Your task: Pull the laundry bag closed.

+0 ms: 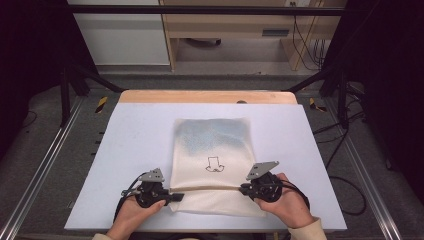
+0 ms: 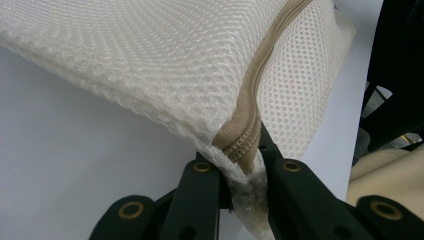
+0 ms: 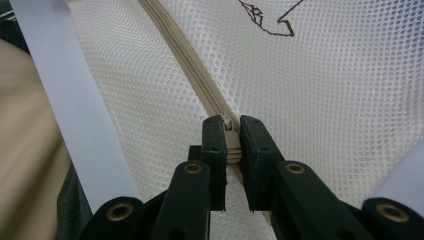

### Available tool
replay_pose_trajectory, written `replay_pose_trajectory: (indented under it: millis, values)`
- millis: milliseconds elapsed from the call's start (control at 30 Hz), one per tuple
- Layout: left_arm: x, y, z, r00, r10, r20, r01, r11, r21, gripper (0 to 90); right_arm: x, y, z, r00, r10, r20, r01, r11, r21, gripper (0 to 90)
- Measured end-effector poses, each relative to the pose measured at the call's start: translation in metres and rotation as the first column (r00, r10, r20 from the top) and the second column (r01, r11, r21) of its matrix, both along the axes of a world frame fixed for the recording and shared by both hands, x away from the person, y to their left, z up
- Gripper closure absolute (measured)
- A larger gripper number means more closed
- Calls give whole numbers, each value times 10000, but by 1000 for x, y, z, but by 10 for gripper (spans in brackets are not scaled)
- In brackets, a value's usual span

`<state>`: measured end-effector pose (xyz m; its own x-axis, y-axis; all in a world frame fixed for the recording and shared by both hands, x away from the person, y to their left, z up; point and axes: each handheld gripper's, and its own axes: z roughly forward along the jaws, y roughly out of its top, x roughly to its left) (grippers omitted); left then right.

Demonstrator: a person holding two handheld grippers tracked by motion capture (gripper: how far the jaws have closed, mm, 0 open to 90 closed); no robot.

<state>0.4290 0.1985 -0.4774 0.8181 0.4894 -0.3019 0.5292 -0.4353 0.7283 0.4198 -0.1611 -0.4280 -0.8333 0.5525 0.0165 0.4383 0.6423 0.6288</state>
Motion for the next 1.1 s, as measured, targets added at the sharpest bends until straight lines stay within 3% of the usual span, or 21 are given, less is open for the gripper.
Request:
replay_pose_trajectory:
  millis: [1100]
  values:
    - [-1, -1, 1, 10000, -12, 72, 13, 10000, -61, 846, -3, -19, 1, 9992, -380, 107, 380, 9993, 52, 819]
